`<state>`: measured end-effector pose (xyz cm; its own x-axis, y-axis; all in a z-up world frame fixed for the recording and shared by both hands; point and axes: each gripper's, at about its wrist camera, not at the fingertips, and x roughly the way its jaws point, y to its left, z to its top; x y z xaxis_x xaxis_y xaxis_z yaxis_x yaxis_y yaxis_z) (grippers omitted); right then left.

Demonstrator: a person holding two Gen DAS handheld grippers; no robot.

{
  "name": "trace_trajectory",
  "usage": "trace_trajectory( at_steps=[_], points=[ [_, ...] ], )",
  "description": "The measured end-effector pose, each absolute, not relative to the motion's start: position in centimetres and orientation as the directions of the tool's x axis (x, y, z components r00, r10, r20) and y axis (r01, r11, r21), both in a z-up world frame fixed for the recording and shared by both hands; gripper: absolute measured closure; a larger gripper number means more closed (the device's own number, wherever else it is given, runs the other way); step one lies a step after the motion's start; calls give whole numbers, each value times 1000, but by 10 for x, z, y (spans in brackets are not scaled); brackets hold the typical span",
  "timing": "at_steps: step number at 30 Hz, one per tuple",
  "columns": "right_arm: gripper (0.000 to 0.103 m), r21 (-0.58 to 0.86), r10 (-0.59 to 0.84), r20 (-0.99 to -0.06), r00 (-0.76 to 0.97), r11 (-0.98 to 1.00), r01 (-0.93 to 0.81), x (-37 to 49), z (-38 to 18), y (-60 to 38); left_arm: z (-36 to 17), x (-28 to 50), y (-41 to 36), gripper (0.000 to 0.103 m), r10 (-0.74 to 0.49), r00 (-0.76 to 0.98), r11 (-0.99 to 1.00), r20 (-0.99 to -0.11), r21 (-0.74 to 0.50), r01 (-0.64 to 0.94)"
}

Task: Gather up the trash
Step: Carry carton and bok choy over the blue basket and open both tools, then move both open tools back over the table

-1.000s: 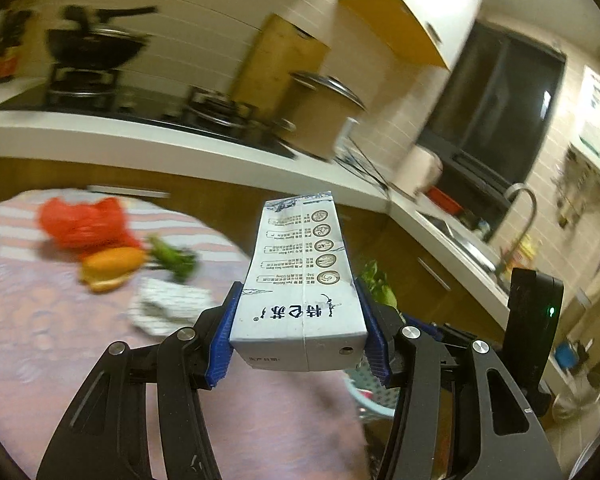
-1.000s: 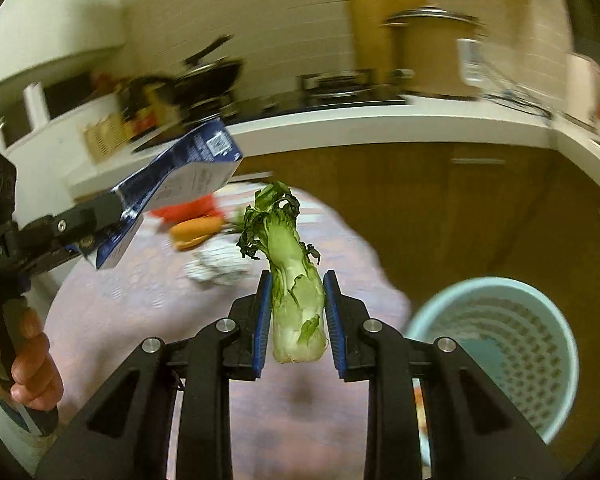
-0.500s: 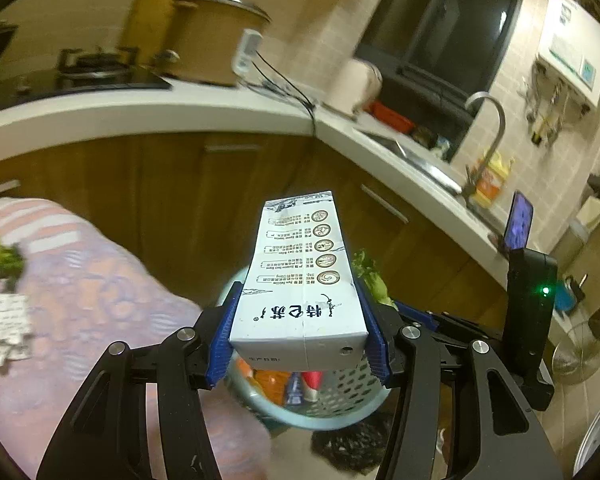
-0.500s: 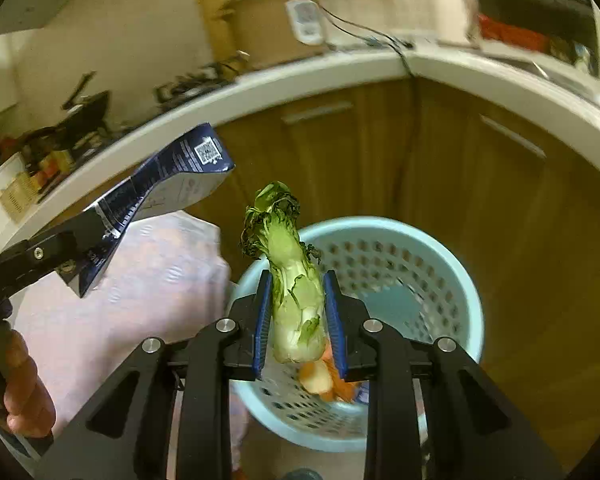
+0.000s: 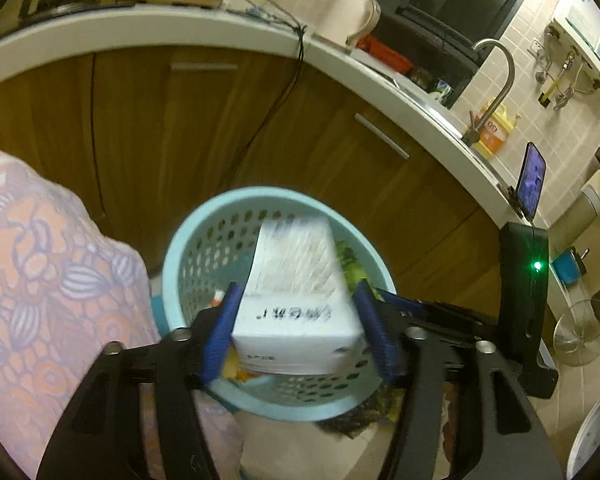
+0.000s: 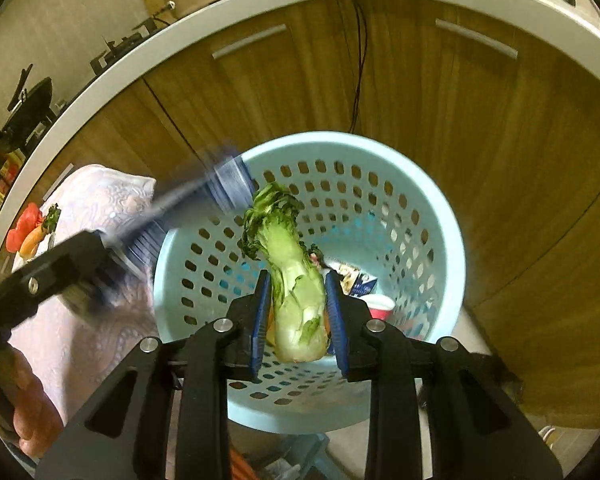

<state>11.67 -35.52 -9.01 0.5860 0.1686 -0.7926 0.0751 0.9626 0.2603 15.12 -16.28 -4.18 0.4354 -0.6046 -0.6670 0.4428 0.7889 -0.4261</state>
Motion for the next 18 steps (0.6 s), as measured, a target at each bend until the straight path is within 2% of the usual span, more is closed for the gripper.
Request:
trace_trajectory(
  at_steps=[1, 3, 9, 18],
  points=[
    [72, 265, 172, -792, 585, 961, 78, 117, -90, -355, -42, 151, -160, 37, -603, 441, 792, -665, -428, 435],
    [53, 263, 164, -789, 592, 961, 83, 118, -88, -355, -42, 150, -156, 37, -599, 448, 795, -664, -425, 433],
    [52, 240, 151, -768, 622, 969, 62, 114, -72, -346, -34, 145, -136, 37, -597, 481, 800, -642, -430, 419],
    [52, 237, 234, -704, 671, 967, -88, 108, -36, -287, -5, 119, -68, 37, -549, 605, 834, -577, -429, 347]
  ],
)
